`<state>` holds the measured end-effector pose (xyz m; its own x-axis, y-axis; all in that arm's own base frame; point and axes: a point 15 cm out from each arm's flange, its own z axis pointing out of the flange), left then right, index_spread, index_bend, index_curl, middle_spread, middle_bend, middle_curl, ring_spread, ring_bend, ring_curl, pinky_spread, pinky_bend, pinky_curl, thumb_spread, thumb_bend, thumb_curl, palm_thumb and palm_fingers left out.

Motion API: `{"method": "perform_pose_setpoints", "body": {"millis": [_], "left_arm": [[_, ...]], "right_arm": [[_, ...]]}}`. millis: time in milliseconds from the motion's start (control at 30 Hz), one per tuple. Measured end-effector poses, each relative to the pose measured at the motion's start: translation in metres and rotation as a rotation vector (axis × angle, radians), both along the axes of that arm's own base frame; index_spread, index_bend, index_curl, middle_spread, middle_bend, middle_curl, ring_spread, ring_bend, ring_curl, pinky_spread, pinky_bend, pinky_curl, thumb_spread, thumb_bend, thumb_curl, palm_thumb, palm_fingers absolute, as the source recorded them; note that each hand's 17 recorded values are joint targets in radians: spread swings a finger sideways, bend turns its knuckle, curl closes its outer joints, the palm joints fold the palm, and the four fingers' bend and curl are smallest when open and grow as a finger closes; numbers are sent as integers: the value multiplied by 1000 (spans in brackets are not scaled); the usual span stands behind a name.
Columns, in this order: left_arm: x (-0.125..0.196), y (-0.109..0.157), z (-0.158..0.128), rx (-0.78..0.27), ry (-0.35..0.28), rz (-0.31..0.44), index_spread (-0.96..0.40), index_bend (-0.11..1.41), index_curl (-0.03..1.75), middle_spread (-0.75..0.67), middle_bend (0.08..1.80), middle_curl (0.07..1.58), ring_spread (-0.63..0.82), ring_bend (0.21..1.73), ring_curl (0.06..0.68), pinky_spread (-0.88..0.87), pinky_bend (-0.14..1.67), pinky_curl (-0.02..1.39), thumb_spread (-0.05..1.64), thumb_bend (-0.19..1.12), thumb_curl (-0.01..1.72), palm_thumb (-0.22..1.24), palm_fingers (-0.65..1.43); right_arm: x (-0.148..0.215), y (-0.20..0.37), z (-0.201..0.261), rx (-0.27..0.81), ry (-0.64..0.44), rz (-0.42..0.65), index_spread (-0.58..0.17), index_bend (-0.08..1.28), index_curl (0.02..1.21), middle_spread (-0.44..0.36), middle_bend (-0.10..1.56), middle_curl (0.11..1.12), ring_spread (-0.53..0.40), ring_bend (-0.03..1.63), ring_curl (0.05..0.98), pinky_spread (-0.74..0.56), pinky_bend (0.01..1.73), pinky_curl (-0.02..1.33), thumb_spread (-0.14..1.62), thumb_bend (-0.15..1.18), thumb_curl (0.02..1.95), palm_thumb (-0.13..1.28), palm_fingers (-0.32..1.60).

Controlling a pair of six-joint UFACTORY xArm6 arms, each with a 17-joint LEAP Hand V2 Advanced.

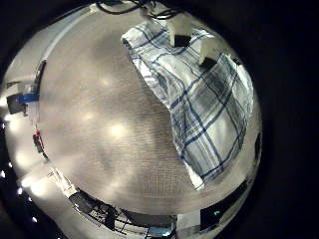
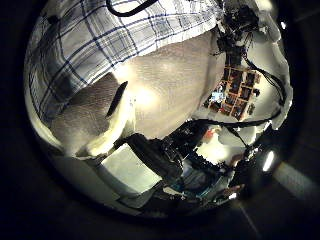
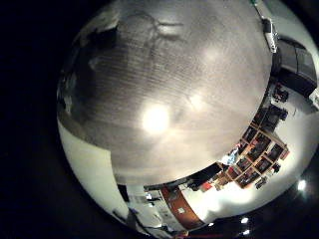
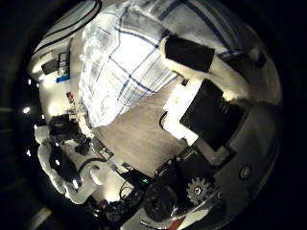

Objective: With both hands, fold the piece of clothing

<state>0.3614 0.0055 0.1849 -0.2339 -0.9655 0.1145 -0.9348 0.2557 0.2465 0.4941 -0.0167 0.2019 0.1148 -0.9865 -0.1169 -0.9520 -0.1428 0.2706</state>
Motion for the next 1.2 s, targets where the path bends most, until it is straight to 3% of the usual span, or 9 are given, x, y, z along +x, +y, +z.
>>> {"method": "perform_pose_setpoints", "body": {"millis": [267, 567, 767, 1000, 1200], "left_arm": [[2, -13, -1, -8, -1, -17, -65, 194, 493, 102, 181, 371, 115, 654, 263, 229, 200, 499, 1171, -18, 349, 475, 259], [3, -39, -1, -22, -14, -51, -65, 194, 486, 100, 179, 361, 115, 649, 259, 229, 201, 481, 1175, -18, 349, 478, 265], [6, -53, 2, -29, -29, -69, -65, 192, 481, 97, 183, 358, 116, 643, 256, 229, 204, 471, 1181, -17, 349, 484, 271], [6, -39, 10, -27, -46, -46, -65, 190, 476, 96, 184, 355, 116, 641, 252, 231, 206, 461, 1183, -17, 348, 486, 279], [1, -16, 29, -40, -81, -15, -64, 190, 472, 96, 185, 355, 116, 641, 248, 232, 209, 456, 1183, -18, 347, 486, 281]], "right_arm": [[-28, -44, 24, 59, -46, -49, -288, 1058, 878, -177, 1214, 857, -222, 1334, 671, -273, 1243, 775, 1226, 208, 522, 900, 1113], [-80, -93, 45, 63, -73, -101, -261, 1087, 889, -170, 1243, 867, -220, 1351, 703, -246, 1247, 827, 1221, 155, 579, 918, 1087], [-87, -110, 61, 54, -113, -123, -250, 1098, 889, -167, 1255, 870, -220, 1347, 717, -236, 1229, 859, 1219, 115, 615, 919, 1082], [-85, -99, 97, 46, -198, -85, -243, 1102, 885, -165, 1256, 869, -220, 1344, 728, -231, 1212, 888, 1222, 82, 647, 929, 1083], [-75, -33, 128, 45, -266, 59, -239, 1101, 882, -164, 1254, 868, -219, 1340, 734, -237, 1200, 906, 1227, 58, 669, 939, 1088]]}}
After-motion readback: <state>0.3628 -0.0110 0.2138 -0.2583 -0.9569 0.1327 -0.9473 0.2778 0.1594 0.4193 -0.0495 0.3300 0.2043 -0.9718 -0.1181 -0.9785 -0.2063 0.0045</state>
